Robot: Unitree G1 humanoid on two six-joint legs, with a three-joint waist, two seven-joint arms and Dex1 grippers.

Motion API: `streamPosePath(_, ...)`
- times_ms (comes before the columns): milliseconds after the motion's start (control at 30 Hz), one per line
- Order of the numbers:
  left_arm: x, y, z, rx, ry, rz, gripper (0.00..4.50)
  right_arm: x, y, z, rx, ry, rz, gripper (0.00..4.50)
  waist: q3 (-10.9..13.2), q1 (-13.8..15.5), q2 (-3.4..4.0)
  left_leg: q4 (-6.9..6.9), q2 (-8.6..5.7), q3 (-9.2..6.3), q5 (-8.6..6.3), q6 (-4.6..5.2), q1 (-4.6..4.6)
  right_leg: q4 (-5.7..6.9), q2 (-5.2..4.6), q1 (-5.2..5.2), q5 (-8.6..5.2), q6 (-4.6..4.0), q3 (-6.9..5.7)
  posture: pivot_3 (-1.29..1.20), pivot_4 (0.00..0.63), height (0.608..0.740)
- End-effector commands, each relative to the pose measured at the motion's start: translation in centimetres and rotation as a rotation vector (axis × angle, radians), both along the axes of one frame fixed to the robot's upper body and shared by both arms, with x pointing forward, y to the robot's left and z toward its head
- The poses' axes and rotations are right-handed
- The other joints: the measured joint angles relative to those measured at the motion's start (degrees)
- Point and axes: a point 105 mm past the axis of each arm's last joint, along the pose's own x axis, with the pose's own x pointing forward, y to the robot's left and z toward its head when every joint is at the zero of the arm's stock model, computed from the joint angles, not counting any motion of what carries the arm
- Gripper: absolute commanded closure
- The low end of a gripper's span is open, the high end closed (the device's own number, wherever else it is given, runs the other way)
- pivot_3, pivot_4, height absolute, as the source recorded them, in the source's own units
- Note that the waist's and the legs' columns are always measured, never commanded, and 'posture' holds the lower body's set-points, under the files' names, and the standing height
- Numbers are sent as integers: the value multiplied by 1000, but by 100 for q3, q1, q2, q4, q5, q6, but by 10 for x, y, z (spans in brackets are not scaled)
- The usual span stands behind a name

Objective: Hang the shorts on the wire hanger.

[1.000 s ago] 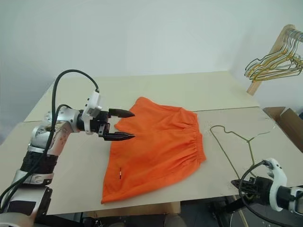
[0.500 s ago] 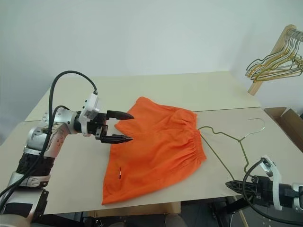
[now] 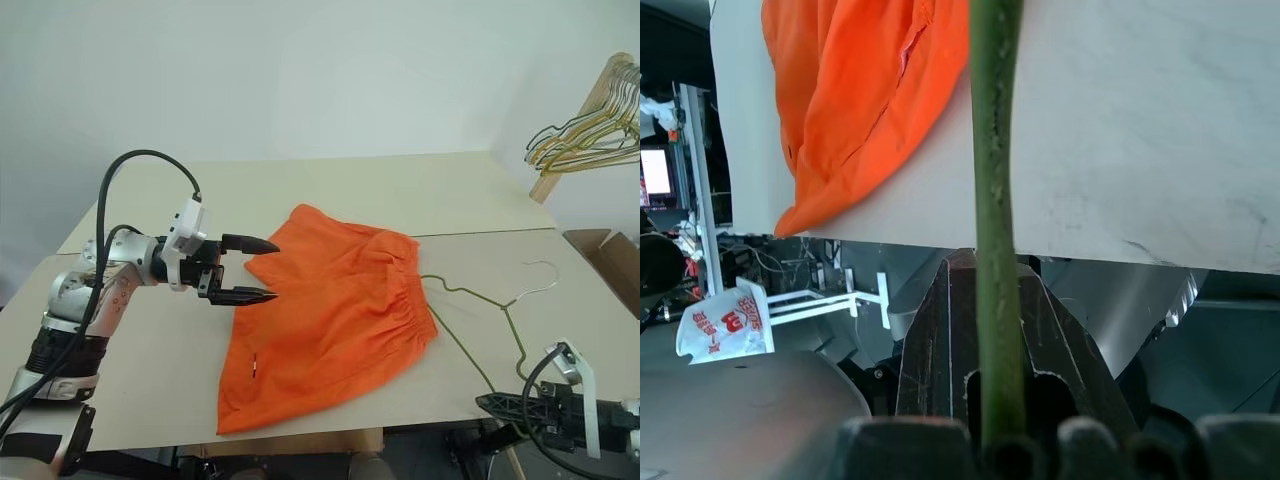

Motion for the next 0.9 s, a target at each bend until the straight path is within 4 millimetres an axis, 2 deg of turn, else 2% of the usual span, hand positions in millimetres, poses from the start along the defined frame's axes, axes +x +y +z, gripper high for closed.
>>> streamPosePath(33,-1,1,10,0,-43,6,35,-2,3,16,43,-28,42,4500,1,33,1,0,0,0,0,0,0,-1,0,0,0,0,0,-70,41,740)
streamPosePath(133,-1,1,9,1,-47,10,35,0,2,10,26,-5,44,4500,1,52,-1,0,0,0,0,0,0,-1,0,0,0,0,-2,-60,37,740)
streamPosePath(300,-1,3,9,3,-55,21,35,24,-4,5,18,-33,-14,4500,2,34,-3,1,1,2,0,0,2,1,0,0,1,0,2,-41,28,740)
streamPosePath(400,0,4,10,5,-59,29,35,32,0,6,41,-43,-2,4500,2,62,-1,-1,0,0,0,0,1,1,0,-1,1,0,0,-34,26,740)
streamPosePath(667,-2,6,6,22,-73,40,35,30,19,1,83,-9,85,4500,1,215,-1,-1,1,-1,0,0,0,1,-1,-2,1,-1,-3,-16,23,740)
streamPosePath(900,-2,8,6,27,-80,52,35,24,8,-10,7,46,57,4500,1,295,-1,-1,0,0,0,0,-1,0,-1,-3,1,-1,-4,-10,24,740)
